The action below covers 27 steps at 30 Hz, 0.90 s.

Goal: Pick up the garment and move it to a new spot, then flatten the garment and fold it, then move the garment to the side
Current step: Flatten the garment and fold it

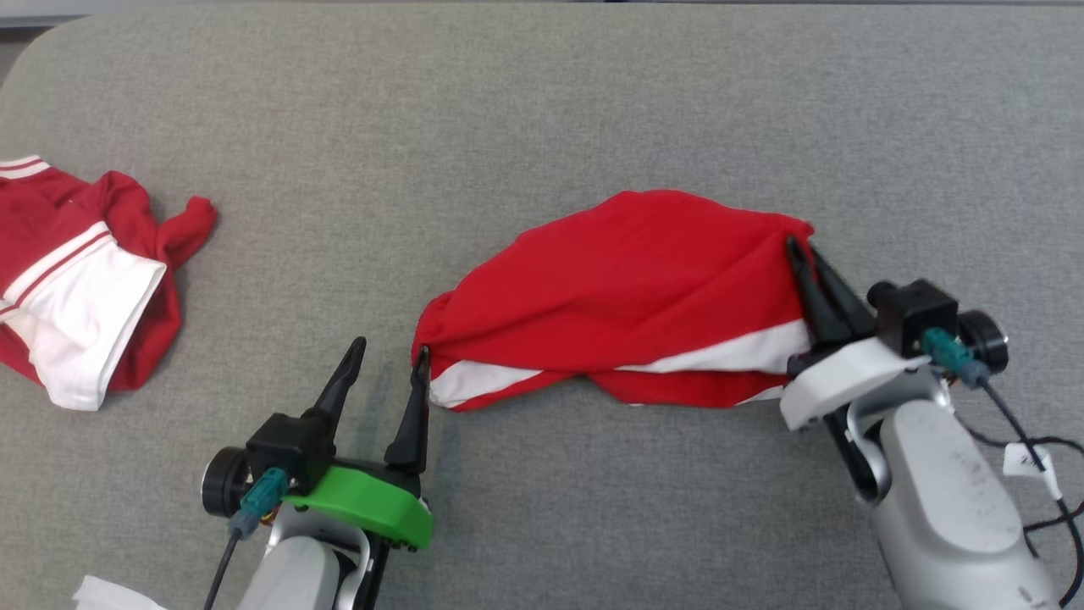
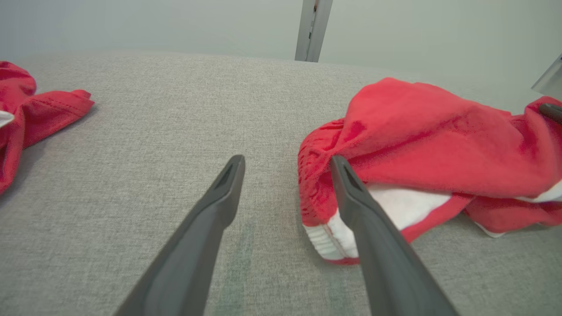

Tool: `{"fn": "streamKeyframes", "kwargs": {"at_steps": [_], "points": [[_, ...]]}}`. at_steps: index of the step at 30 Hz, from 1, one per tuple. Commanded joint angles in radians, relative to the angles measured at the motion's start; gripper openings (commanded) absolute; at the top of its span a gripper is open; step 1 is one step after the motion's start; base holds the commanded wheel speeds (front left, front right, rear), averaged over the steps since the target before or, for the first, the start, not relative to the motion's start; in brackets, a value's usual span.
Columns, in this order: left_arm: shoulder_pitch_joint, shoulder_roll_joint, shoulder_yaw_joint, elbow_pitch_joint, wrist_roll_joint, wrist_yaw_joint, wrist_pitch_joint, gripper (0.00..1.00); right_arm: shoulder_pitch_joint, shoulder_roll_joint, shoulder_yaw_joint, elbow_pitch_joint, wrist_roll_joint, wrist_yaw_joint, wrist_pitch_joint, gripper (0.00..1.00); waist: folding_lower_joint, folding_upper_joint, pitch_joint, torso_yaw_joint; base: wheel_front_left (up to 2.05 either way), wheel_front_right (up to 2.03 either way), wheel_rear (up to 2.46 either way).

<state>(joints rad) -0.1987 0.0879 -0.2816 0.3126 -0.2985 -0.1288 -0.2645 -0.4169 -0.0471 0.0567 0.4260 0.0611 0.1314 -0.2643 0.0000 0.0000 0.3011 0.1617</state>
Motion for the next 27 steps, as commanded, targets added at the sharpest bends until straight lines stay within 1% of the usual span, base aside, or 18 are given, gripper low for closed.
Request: {"fn": "streamKeyframes", "kwargs": {"at_steps": [1, 5, 8, 12, 13, 14, 16, 20, 22, 24, 27], "points": [[-0.02, 0.005, -0.004, -0.004, -0.007, -0.002, 0.0, 1.0, -0.039, -0.007, -0.03, 0.01, -0.016, -0.001, 0.0, 0.0, 0.0, 0.0, 0.025, 0.022, 0.0, 0.0, 0.0], [-0.04, 0.006, -0.021, -0.006, -0.016, -0.002, 0.0, 1.0, -0.138, -0.005, -0.105, 0.063, -0.063, -0.001, 0.0, 0.0, 0.0, 0.0, 0.052, 0.047, 0.0, 0.0, 0.0], [-0.046, 0.004, -0.03, -0.004, -0.022, -0.002, 0.0, 1.0, -0.193, -0.005, -0.134, 0.116, -0.105, -0.001, 0.0, 0.0, 0.0, 0.0, 0.061, 0.059, 0.0, 0.0, 0.0], [-0.049, -0.001, -0.034, 0.003, -0.025, -0.002, 0.0, 1.0, -0.223, -0.006, -0.172, 0.189, -0.181, -0.001, 0.0, 0.0, 0.0, 0.0, 0.059, 0.069, 0.0, 0.0, 0.0], [-0.05, -0.002, -0.034, 0.005, -0.025, -0.002, 0.0, 1.0, -0.222, -0.006, -0.183, 0.196, -0.198, -0.001, 0.0, 0.09, 0.0, 0.0, 0.056, 0.071, 0.0, 0.0, 0.0], [-0.049, -0.004, -0.03, 0.006, -0.023, -0.002, 0.0, 1.0, -0.214, -0.007, -0.195, 0.202, -0.21, -0.001, 0.0, 0.49, 0.0, 0.0, 0.05, 0.071, 0.0, 0.0, 0.0], [-0.04, -0.006, -0.023, 0.01, -0.013, -0.002, 0.0, 1.0, -0.184, -0.006, -0.212, 0.196, -0.222, -0.001, 0.0, 1.0, 0.0, 0.0, 0.033, 0.067, 0.0, 0.0, 0.0], [-0.012, -0.007, 0.003, 0.019, 0.016, -0.002, 0.0, 1.0, -0.11, -0.006, -0.248, 0.127, -0.206, -0.001, 0.0, 1.0, 0.0, 0.0, -0.012, 0.051, 0.0, 0.0, 0.0], [0.002, -0.009, 0.031, 0.022, 0.038, -0.002, 0.0, 1.0, -0.048, -0.005, -0.26, 0.07, -0.187, -0.001, 0.0, 1.0, 0.0, 0.0, -0.041, 0.037, 0.0, 0.0, 0.0], [0.019, -0.012, 0.057, 0.02, 0.057, -0.002, 0.0, 1.0, 0.009, -0.006, -0.263, 0.03, -0.169, -0.001, 0.0, 1.0, 0.0, 0.0, -0.067, 0.022, 0.0, 0.0, 0.0], [0.05, -0.017, 0.102, 0.013, 0.095, -0.002, 0.0, 1.0, 0.085, -0.005, -0.24, -0.015, -0.14, -0.001, 0.0, 1.0, 0.0, 0.0, -0.103, 0.0, 0.0, 0.0, 0.0]]}}
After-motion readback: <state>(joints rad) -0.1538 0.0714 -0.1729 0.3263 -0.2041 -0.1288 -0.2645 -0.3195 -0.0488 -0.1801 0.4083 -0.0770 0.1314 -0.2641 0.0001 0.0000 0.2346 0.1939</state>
